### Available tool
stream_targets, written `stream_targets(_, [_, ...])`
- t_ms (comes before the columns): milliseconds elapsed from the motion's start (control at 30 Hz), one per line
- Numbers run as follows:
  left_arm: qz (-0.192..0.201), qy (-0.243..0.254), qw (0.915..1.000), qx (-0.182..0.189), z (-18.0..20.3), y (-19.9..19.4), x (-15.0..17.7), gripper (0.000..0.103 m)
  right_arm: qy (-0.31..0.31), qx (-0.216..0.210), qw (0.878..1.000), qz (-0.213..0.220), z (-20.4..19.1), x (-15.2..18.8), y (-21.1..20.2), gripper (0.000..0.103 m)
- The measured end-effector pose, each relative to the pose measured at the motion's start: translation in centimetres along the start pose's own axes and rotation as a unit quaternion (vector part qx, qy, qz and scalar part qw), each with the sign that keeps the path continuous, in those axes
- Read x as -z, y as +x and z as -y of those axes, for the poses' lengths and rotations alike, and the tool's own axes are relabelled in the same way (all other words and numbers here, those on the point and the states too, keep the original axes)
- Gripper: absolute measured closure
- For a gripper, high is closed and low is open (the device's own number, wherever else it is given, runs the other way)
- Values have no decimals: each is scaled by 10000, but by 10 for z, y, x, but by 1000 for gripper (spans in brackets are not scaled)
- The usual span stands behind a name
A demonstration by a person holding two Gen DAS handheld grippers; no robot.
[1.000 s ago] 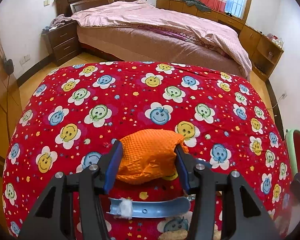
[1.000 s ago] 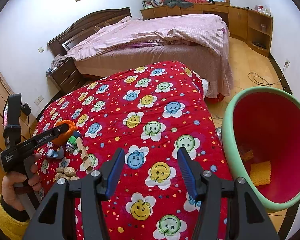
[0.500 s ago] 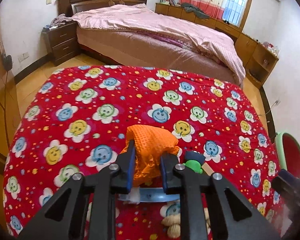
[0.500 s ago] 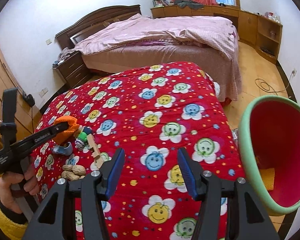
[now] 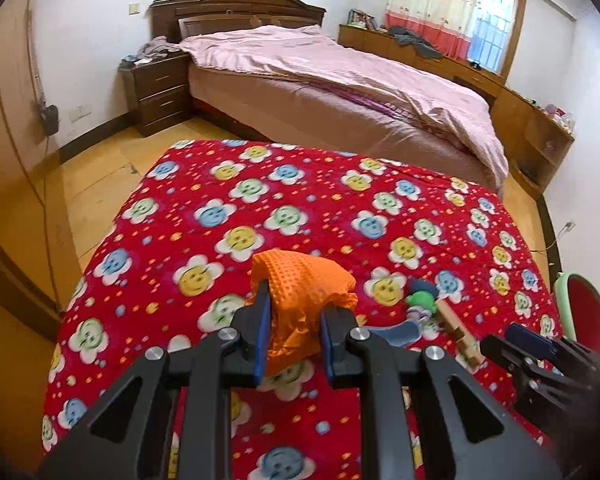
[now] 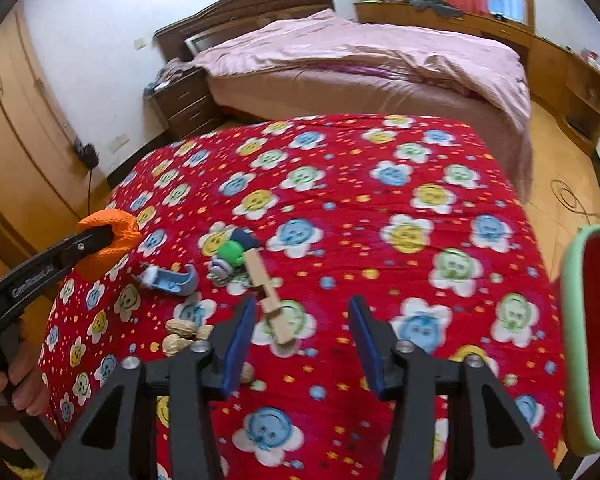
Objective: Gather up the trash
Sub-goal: 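Grasp the wooden stick with the right tool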
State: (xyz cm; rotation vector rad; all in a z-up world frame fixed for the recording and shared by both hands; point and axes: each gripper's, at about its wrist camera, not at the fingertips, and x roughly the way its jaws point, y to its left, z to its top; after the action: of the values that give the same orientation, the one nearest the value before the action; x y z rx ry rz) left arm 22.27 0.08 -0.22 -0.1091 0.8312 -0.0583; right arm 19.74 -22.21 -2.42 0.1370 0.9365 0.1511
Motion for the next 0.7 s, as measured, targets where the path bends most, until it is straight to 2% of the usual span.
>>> stream_targets(400, [-138, -107, 9997, -158, -17, -1, 18, 83, -439, 48, 9987, -251, -31, 1, 33, 81])
stream_targets(467, [-135, -94, 9997, -162, -17, -2, 19, 83, -483, 103, 9985, -250, -33, 3, 35, 89])
stream_targets(700, [-113, -20, 9999, -102, -10, -9, 22, 83, -586, 166, 9980, -175, -35, 6, 32, 90])
